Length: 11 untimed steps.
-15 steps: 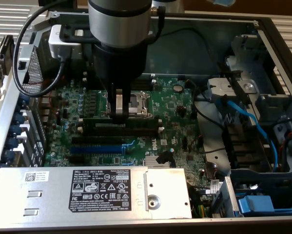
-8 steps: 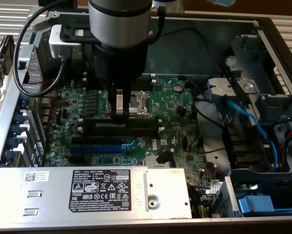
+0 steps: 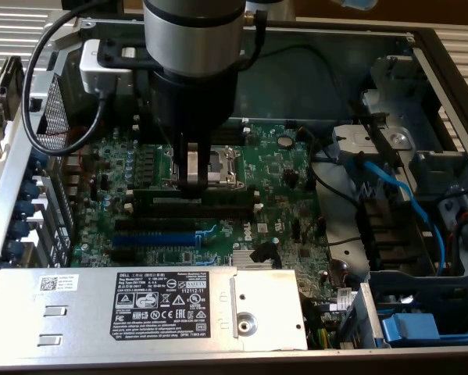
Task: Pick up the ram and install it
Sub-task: 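Insert the ram into the slot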
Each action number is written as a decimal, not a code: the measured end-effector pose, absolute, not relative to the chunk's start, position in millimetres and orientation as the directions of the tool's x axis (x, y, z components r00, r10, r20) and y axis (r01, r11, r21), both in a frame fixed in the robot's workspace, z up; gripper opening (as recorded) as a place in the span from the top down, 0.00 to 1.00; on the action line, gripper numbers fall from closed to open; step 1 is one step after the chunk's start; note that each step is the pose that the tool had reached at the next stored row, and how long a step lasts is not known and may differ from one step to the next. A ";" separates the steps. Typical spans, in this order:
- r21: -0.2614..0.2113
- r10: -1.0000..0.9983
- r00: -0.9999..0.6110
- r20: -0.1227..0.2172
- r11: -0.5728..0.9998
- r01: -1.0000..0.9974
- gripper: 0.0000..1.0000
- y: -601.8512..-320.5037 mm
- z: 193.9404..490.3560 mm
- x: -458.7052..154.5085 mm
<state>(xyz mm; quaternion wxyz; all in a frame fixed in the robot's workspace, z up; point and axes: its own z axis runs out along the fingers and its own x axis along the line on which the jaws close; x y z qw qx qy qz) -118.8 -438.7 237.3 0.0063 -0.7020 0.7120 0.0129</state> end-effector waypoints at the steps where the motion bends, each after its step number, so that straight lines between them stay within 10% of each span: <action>1: 0.010 -1.000 -0.014 -0.027 0.014 -1.000 0.88 -438.7 237.2 -118.7; 11: 0.011 -1.000 -0.014 -0.027 0.014 -1.000 0.88 -438.4 236.3 -118.6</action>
